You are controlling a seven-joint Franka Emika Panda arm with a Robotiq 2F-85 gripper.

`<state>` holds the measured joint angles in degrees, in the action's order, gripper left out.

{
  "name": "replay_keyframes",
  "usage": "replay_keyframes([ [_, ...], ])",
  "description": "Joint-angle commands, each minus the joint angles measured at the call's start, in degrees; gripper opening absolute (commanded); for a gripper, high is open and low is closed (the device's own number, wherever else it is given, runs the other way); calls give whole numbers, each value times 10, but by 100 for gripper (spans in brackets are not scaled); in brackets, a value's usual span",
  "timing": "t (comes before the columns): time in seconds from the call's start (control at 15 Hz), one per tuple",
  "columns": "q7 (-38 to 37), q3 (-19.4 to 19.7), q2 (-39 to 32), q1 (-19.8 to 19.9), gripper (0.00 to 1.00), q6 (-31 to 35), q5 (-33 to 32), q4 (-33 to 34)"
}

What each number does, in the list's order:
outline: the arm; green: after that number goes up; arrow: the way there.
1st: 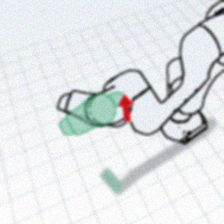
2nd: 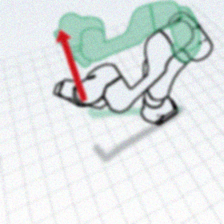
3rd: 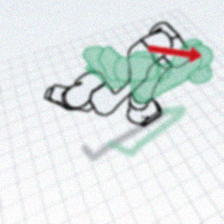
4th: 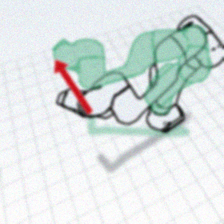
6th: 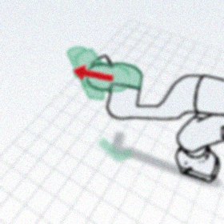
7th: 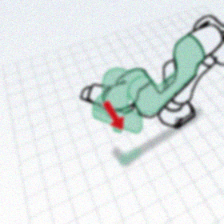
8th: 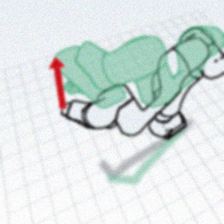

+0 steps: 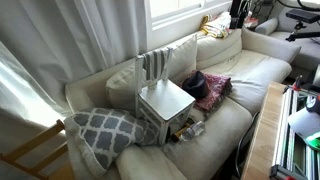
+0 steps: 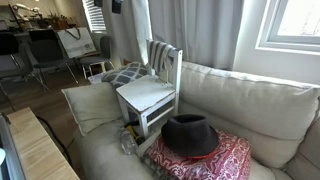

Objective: Pick up the stack hats from the middle sofa seat and put them on the chair ear, remove the black hat from the stack on the chair ear and put it on the chair seat

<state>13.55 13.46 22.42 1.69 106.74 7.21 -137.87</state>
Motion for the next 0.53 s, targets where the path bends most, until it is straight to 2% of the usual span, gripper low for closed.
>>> replay_keyframes([
  [0.0,4,-13,-2,14,100,-2,5,1],
  [0.2,4,-13,-2,14,100,-2,5,1],
  [0.27,5,-31,-36,1,100,-37,-20,23],
  [0.47,46,-56,-135,-32,100,3,5,45],
])
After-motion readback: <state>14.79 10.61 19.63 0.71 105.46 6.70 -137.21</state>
